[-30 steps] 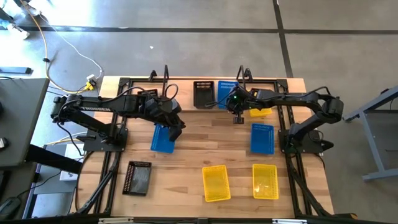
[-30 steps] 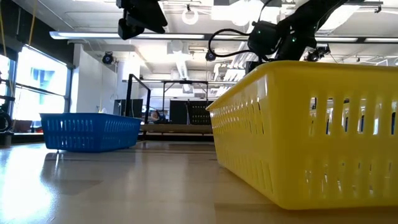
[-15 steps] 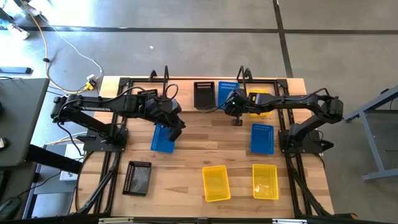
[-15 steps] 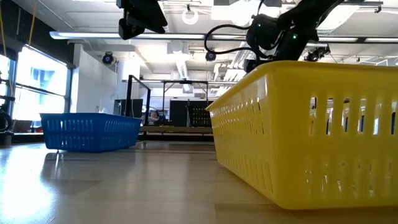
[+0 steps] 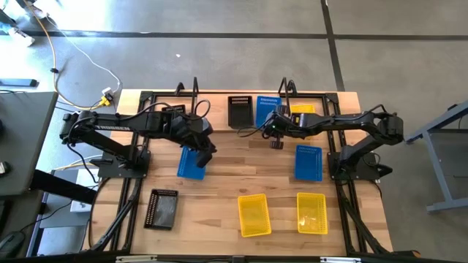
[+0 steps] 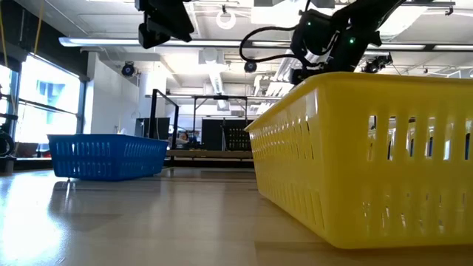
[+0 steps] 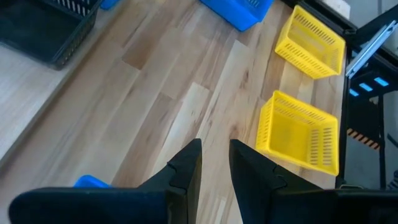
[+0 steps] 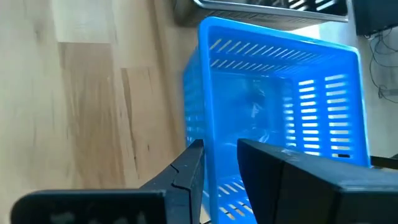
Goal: Stack baskets on shelf by color
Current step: Put the bottom left yellow bin on the shelf
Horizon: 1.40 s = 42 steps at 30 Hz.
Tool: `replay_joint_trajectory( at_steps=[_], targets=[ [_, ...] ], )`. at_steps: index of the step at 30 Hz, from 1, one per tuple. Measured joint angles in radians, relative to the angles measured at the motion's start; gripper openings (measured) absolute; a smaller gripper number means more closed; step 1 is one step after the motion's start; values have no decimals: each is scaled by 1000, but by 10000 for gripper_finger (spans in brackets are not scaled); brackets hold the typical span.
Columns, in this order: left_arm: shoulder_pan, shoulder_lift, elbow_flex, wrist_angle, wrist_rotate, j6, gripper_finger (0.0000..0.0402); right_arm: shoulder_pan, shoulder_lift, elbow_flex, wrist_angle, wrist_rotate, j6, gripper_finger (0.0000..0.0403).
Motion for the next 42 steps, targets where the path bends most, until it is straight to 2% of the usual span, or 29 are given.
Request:
replay_joint_trajectory(
  at_steps=[13, 19, 24, 29, 33, 38, 42],
  targets=[
    [0, 0, 0, -17, 2, 37, 74, 14, -87, 1, -14, -20, 75, 83],
    [0, 0, 0, -7, 76, 38, 74, 27, -117, 1, -49, -26, 148, 83],
    [-18, 15, 0, 29, 163, 44, 74, 109, -161, 1, -46, -35, 235, 83],
    [-83, 54, 0, 113, 164, 28, 74, 196, -198, 12, -52, -29, 401, 83],
    [-146, 102, 0, 192, 164, 49, 74, 270, -198, 77, -58, -22, 478, 83],
    [-209, 172, 0, 272, 164, 48, 74, 338, -197, 172, -100, 62, 550, 83],
    [-249, 224, 0, 310, 161, 28, 74, 370, -197, 245, -168, 86, 561, 83]
  ],
)
